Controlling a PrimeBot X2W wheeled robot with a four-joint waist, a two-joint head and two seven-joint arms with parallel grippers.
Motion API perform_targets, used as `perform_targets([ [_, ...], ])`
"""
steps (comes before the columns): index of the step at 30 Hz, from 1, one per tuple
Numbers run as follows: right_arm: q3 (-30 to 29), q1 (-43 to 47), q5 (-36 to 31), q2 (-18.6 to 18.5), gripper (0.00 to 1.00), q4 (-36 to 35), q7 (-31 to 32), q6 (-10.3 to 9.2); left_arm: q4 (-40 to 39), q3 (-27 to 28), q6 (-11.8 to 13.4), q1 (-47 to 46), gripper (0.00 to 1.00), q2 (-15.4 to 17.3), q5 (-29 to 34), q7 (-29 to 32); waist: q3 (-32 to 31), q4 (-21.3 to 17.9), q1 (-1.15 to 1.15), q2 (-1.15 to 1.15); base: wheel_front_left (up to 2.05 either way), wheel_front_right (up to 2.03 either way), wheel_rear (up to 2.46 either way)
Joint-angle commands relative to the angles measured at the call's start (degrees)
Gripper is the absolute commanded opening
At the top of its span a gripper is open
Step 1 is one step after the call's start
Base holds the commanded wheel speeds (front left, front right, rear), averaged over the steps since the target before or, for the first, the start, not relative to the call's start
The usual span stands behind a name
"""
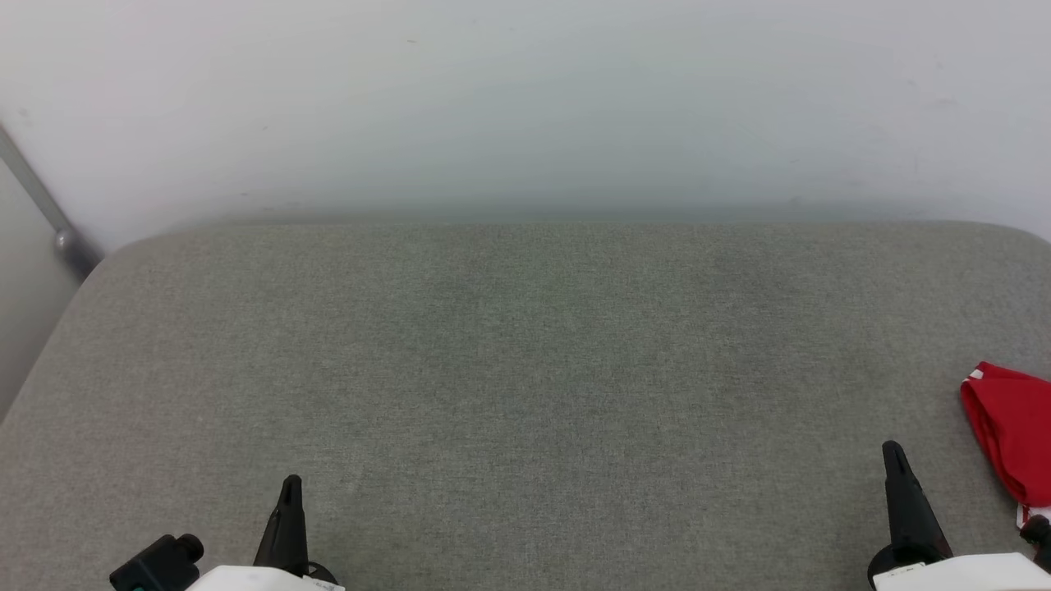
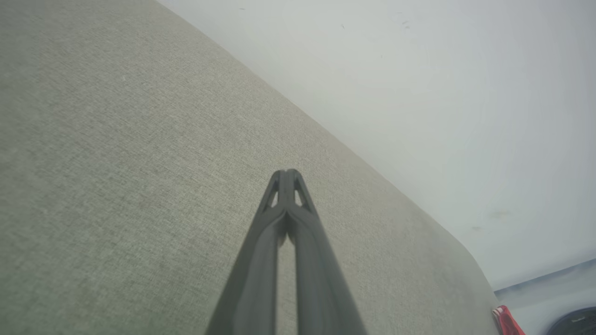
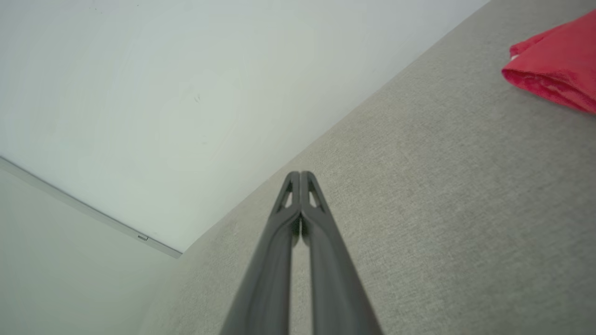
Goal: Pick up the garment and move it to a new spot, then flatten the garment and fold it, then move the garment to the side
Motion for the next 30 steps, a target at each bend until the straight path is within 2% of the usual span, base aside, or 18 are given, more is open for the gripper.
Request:
perform_targets([
  [1,0.0,-1.6,1.9,-0.6,0.00,-0.3,0.4,0.00,-0.3,0.4,-0.5,-1.8,0.00,0.4,-2.1,0.4,0.0,0.0,0.00,0.00,0.00,0.00,0.00],
  [30,-0.5,-6.3,21.2,-0.8,0.00,2.9,5.4,-0.02,2.1,2.3,-2.6,-6.1,0.00,0.5,-22.7,5.4,0.8,-0.4,0.00,0.00,0.00,0.00,0.00],
])
